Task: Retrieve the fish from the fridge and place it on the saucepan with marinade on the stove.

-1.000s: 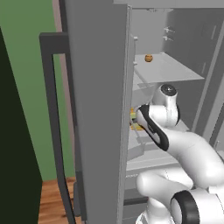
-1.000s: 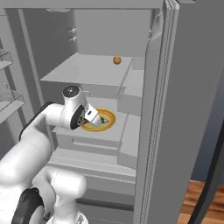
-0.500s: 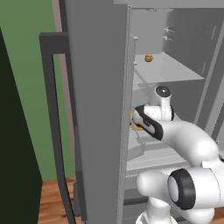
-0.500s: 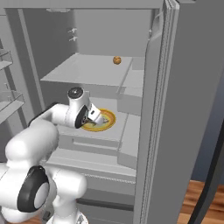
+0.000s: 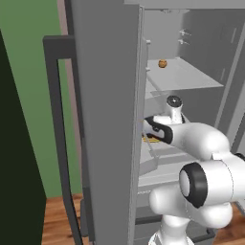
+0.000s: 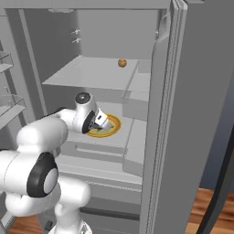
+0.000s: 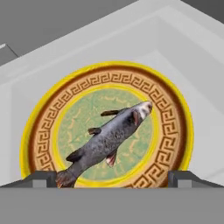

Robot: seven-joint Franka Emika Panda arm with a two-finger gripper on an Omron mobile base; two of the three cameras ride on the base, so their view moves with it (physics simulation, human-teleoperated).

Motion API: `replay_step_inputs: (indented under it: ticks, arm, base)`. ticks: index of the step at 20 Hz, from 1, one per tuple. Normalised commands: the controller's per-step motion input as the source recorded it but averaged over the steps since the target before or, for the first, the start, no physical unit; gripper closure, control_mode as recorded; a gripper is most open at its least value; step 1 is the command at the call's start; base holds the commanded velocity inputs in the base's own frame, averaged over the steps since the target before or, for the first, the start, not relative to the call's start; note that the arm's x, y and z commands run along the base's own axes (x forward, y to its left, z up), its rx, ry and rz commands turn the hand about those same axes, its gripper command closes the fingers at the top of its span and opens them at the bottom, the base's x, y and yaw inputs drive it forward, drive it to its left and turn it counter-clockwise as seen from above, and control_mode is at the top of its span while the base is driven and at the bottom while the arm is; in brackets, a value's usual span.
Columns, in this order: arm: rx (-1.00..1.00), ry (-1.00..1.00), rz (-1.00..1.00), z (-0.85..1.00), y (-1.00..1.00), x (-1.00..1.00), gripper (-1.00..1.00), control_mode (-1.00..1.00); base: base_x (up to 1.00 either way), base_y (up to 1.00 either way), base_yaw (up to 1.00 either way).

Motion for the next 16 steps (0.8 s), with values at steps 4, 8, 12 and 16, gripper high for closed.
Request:
replay_step_inputs:
  ticks: [4,8,12,16]
  arm:
    - [0.0,0.0,0.0,-0.14,-0.02,0.31,-1.0,-1.0]
    - [0.0,0.0,0.0,-0.25,-0.02,0.1,-1.0,-1.0]
    - [0.0,0.0,0.0,-0.27,-0.01,0.02,-1.0,-1.0]
    - [0.0,0.0,0.0,-0.19,-0.01,0.08,-1.0,-1.0]
  base:
    - [0.0,0.0,0.0]
    - [0.0,0.0,0.0]
    - [0.0,0.0,0.0]
    - [0.0,0.0,0.0]
